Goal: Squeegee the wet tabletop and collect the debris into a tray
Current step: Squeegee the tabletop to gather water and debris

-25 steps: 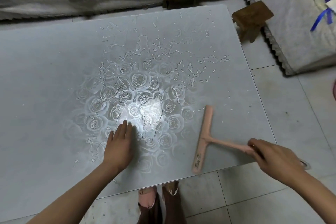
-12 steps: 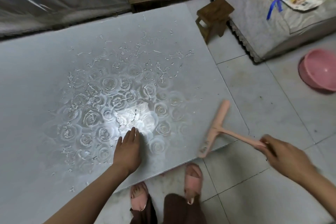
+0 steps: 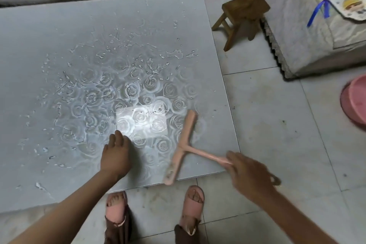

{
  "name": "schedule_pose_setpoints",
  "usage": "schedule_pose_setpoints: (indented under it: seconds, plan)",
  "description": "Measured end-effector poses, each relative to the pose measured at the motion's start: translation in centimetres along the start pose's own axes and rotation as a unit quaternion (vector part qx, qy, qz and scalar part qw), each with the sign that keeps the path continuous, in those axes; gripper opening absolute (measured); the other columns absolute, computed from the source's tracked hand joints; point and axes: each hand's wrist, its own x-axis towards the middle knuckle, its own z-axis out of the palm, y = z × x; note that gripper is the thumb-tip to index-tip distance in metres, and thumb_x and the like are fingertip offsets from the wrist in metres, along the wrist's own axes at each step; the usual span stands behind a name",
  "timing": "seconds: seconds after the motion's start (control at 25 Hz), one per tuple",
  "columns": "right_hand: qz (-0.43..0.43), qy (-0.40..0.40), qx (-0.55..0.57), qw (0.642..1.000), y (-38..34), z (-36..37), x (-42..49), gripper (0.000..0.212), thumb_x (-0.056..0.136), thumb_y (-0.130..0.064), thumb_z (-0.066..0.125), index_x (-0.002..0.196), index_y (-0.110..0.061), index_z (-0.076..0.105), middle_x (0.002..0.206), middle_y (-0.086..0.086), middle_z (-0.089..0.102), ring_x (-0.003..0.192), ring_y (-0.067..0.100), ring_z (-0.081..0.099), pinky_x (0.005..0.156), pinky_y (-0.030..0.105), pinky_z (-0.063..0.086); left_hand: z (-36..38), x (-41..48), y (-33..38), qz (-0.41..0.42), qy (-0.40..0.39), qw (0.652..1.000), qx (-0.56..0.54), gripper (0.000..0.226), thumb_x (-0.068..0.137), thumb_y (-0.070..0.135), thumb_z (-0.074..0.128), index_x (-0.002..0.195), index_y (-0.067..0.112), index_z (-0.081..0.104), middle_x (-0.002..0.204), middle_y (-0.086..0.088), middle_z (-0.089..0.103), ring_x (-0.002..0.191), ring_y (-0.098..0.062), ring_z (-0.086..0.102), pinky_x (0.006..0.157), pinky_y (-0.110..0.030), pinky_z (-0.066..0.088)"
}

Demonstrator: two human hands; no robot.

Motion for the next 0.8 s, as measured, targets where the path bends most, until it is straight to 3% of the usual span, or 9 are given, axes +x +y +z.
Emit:
schedule_pose_setpoints:
  seconds: [0.12,0.24,0.32,0.4,0.48,0.6,0.72,0.8]
  plan:
    - [-0.068,0.08,0.033,0.994,-0.5,-0.8,0.4,0.016,0.078,-0.026,0.074,0.083,-0.018,0.061,0.066,-0.004,0.059,0.053,0.023,0.059,0.042,0.027,0.035,-0.5,0.1,0.2,-0.02,-0.018,0.999,-0.02,0.053,0.09,0.009,0.042,0.14,0.005,0.027,0.156,-0.016,0.008,0.143,-0.031,0.014,0.11,-0.045,0.031]
    - [0.014,0.069,0.01,0.997,6.2,-3.5,-1.4,0.019,0.083,-0.035,0.068,0.077,-0.029,0.05,0.06,-0.009,0.054,0.048,0.018,0.054,0.042,0.024,0.028,-1.0,-0.2,-0.1,-0.034,-0.046,0.997,-0.05,0.061,0.091,0.005,0.041,0.147,0.011,0.018,0.16,-0.008,-0.005,0.148,-0.024,0.002,0.115,-0.052,0.021]
    - [0.039,0.055,-0.008,0.998,8.3,-4.0,-2.0,0.02,0.085,-0.034,0.066,0.078,-0.028,0.048,0.059,-0.008,0.052,0.045,0.018,0.051,0.04,0.027,0.033,-1.3,-0.1,0.0,-0.034,-0.054,0.996,-0.057,0.058,0.09,0.003,0.039,0.146,0.011,0.022,0.159,-0.006,-0.002,0.147,-0.022,0.005,0.114,-0.055,0.02]
    - [0.001,0.061,-0.004,0.998,5.7,-3.2,-0.1,0.009,0.088,-0.031,0.063,0.091,-0.024,0.058,0.072,-0.005,0.06,0.06,0.024,0.061,0.05,0.033,0.042,-1.7,0.1,0.0,-0.036,-0.061,0.996,-0.062,0.054,0.091,0.004,0.039,0.143,0.011,0.027,0.158,-0.006,0.002,0.146,-0.022,0.011,0.113,-0.057,0.022]
    - [-0.039,0.032,0.02,0.999,0.1,-1.8,3.1,0.022,0.096,-0.035,0.046,0.114,-0.024,0.053,0.095,-0.002,0.062,0.084,0.025,0.063,0.061,0.031,0.04,-1.7,0.3,0.1,-0.045,-0.072,0.993,-0.079,0.056,0.091,0.005,0.039,0.145,0.013,0.025,0.159,-0.004,0.0,0.146,-0.021,0.011,0.113,-0.057,0.021]
    - [-0.103,-0.008,0.005,0.995,-6.7,-1.1,7.4,0.034,0.099,-0.033,0.039,0.131,-0.023,0.042,0.108,0.003,0.06,0.094,0.027,0.061,0.063,0.03,0.032,-1.5,0.4,-0.1,-0.058,-0.083,0.99,-0.102,0.057,0.092,0.005,0.036,0.146,0.016,0.021,0.161,-0.002,-0.007,0.148,-0.019,0.006,0.114,-0.057,0.018]
    - [-0.118,0.013,-0.036,0.992,-3.4,-3.8,6.8,0.029,0.097,-0.039,0.039,0.124,-0.03,0.044,0.107,-0.005,0.06,0.094,0.023,0.062,0.063,0.03,0.03,-1.2,0.2,-0.4,-0.058,-0.09,0.989,-0.105,0.058,0.093,0.004,0.034,0.147,0.016,0.02,0.161,-0.003,-0.008,0.148,-0.018,0.004,0.116,-0.056,0.016]
    - [-0.06,-0.001,-0.059,0.996,2.8,-6.3,4.5,0.012,0.096,-0.047,0.039,0.102,-0.038,0.043,0.094,-0.012,0.06,0.086,0.015,0.061,0.06,0.03,0.033,-1.2,0.4,-0.9,-0.051,-0.079,0.99,-0.102,0.059,0.092,0.004,0.036,0.148,0.017,0.02,0.161,-0.003,-0.007,0.148,-0.017,0.006,0.116,-0.055,0.017]
